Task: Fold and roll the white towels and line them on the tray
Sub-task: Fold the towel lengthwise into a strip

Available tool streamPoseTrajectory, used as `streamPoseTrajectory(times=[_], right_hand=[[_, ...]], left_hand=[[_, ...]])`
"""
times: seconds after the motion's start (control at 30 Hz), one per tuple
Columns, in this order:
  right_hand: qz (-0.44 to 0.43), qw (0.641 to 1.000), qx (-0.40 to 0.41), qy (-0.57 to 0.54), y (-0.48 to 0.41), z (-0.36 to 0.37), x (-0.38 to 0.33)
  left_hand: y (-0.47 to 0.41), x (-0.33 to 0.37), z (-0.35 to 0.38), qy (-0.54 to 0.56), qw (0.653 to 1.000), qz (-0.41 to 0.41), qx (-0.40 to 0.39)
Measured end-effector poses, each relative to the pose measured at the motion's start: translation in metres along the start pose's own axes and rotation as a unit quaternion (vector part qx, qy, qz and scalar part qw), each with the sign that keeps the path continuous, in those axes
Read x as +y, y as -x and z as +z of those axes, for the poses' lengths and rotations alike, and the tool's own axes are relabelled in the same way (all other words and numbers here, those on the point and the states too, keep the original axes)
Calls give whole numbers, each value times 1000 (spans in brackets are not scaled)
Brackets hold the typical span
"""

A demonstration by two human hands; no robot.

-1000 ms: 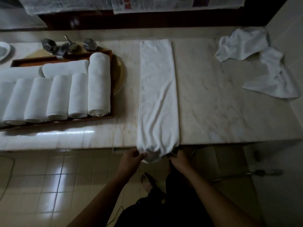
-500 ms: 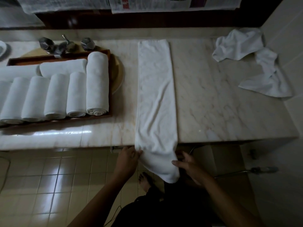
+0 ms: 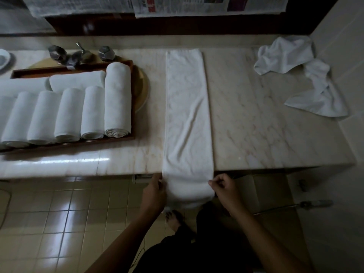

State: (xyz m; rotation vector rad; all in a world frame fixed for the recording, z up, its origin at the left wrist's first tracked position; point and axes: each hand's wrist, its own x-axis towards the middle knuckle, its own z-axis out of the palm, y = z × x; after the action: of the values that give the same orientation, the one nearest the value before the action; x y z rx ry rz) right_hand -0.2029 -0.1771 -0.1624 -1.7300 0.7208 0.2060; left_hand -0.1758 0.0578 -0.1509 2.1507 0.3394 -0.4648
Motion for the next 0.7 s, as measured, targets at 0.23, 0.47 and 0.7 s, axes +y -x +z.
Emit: streamPoseTrajectory(times=[0.23,0.47,0.7], right_hand=[[-230,947,149,165,7,0,-22],[-317,835,-3,449,-44,42,-53],[-237,825,103,503,-93,20,-65]], left_hand=[[2,19,-12,-74,983,141,91],[-53,57,4,-299,906,299,-12],[-111,50,-21,-361,903,229,50]])
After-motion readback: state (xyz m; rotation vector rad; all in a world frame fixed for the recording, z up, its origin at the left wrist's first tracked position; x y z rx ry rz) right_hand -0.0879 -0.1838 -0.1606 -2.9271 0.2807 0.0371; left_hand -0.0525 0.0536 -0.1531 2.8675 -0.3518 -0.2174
